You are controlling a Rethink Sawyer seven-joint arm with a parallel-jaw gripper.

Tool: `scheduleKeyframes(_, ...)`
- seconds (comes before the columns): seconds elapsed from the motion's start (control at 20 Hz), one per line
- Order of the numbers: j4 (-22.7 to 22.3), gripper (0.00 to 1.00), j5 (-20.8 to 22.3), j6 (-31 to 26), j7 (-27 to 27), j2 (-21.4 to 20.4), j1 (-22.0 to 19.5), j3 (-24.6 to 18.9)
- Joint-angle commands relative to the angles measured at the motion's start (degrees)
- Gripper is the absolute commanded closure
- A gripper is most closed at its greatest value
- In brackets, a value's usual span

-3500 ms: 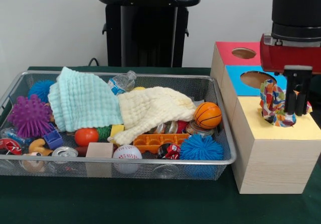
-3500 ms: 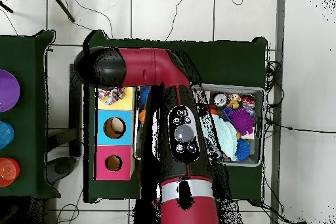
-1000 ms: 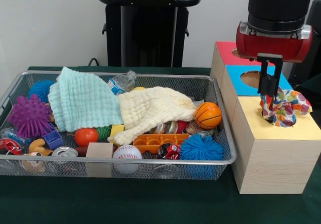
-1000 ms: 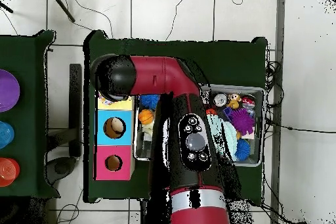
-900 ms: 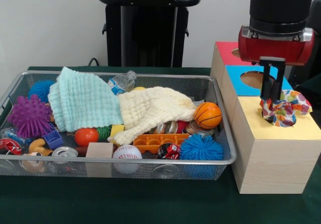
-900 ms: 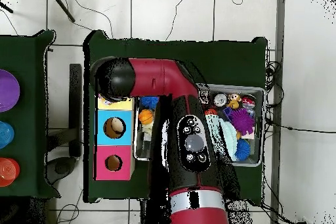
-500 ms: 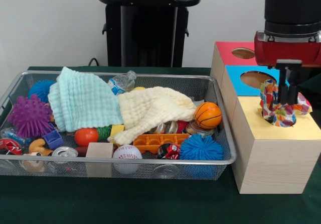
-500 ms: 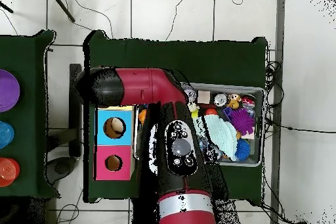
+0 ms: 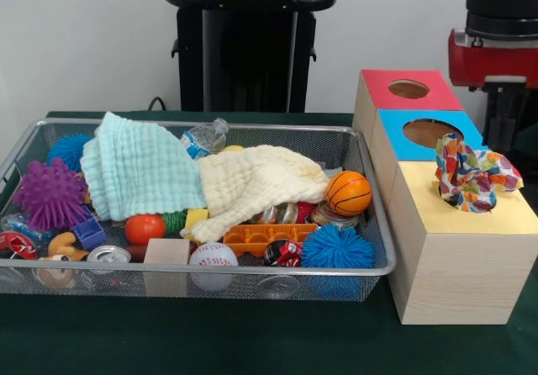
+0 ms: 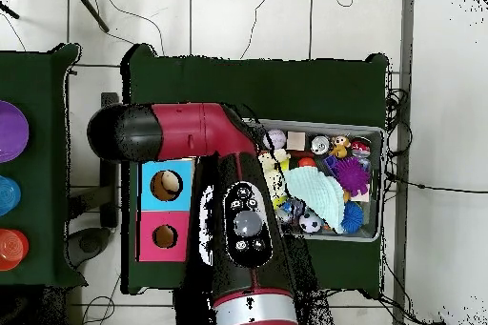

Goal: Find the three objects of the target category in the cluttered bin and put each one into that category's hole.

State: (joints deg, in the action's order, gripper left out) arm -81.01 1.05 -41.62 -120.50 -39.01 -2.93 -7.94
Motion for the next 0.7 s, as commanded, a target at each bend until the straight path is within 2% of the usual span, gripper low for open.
scheduleKeyframes(0.05,-8.5,1.0,-2.3,-10.5,-4.3,-3.1,-1.2,-0.4)
scheduleKeyframes(0.5,-14.2,1.0,-0.8,-5.0,-1.7,-4.6,-3.1,-0.5)
scheduleKeyframes(0.7,-16.4,1.0,-0.4,-2.2,-2.6,-5.1,-3.1,-0.4)
